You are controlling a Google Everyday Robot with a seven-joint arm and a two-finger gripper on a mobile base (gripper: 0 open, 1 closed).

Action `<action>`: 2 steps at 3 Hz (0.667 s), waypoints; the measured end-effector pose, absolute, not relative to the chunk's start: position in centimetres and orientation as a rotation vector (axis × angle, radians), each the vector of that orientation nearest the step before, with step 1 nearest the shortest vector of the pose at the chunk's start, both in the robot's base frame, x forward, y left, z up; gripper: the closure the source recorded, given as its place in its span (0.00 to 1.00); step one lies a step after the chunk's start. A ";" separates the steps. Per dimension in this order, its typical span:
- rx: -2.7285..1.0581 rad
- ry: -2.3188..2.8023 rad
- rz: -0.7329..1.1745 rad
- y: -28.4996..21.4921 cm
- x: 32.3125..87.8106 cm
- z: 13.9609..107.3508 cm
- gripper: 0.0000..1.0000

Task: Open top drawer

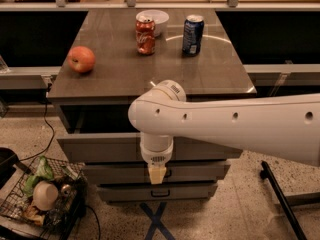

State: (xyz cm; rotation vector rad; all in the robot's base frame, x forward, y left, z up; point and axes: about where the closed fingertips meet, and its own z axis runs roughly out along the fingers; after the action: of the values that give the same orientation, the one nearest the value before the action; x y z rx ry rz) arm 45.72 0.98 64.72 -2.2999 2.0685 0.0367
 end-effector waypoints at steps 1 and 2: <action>-2.301 2.068 0.035 0.9 45.7 64.7 0.67; -2.301 2.068 0.033 0.9 45.6 64.8 0.90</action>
Offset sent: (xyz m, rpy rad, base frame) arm -0.0003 -0.0003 0.0001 -0.0010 -0.0005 0.0003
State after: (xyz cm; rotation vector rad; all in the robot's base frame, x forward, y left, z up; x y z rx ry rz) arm 45.64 0.91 64.75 -2.3015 2.0681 0.0331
